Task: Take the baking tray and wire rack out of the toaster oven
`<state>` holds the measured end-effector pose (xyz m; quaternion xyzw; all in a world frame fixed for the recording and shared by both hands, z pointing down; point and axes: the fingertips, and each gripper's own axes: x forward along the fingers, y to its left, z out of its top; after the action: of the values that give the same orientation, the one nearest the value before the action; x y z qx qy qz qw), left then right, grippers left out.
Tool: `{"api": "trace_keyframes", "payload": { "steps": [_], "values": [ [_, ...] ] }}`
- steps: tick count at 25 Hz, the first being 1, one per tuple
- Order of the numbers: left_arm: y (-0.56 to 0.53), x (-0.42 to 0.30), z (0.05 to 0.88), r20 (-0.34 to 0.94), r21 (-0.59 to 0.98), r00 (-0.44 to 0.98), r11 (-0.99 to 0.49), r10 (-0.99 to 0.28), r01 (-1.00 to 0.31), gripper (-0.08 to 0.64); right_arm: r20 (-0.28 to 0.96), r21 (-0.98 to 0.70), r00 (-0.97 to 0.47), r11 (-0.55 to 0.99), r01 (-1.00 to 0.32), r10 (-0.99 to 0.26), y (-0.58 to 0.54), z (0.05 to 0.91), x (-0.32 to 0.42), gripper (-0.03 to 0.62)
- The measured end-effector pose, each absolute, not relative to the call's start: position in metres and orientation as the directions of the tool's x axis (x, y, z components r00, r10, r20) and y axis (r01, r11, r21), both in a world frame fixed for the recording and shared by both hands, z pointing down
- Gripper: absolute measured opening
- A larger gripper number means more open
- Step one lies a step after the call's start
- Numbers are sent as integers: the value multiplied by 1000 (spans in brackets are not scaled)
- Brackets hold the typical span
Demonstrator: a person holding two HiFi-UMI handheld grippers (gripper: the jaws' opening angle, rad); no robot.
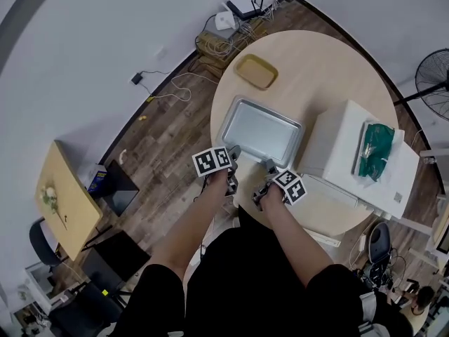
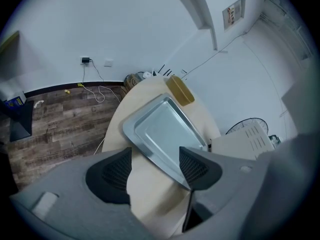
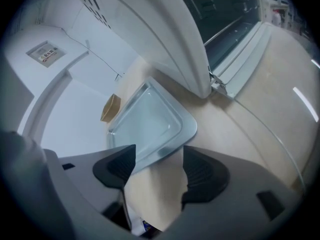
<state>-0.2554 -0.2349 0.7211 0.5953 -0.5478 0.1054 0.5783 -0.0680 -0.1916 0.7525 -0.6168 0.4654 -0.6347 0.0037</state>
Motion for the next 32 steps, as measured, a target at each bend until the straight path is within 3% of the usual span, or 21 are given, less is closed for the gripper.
{"api": "trace_keyframes", "payload": {
  "steps": [6,10,17,24,27,29,32],
  "values": [
    [-210,-258,703,745,578,365,266,-558,-772,285,746,-613,-243,-496,-615,-621,-177,741,-59,278],
    [-191,-260,688,692,642,387,275,-609,-716,284,653,-706,-299,-415,-574,-696,-169,719,-63,278],
    [-141,-255,639,485,785,413,176,-771,-594,282,476,-828,-451,-211,-520,-755,-122,656,-79,275],
    [-84,-235,583,242,904,436,38,-867,-426,215,373,-822,-412,-90,-563,-831,-72,597,-18,267],
    [-54,-237,562,123,937,384,-20,-915,-348,133,324,-847,-358,-100,-522,-876,-44,580,13,184],
    [-35,-237,552,86,927,352,-55,-932,-371,75,285,-862,-328,-92,-498,-901,-26,569,30,80],
    [-15,-218,546,49,913,378,-112,-924,-392,38,242,-853,-316,-46,-520,-917,-6,555,44,2]
  ]
}}
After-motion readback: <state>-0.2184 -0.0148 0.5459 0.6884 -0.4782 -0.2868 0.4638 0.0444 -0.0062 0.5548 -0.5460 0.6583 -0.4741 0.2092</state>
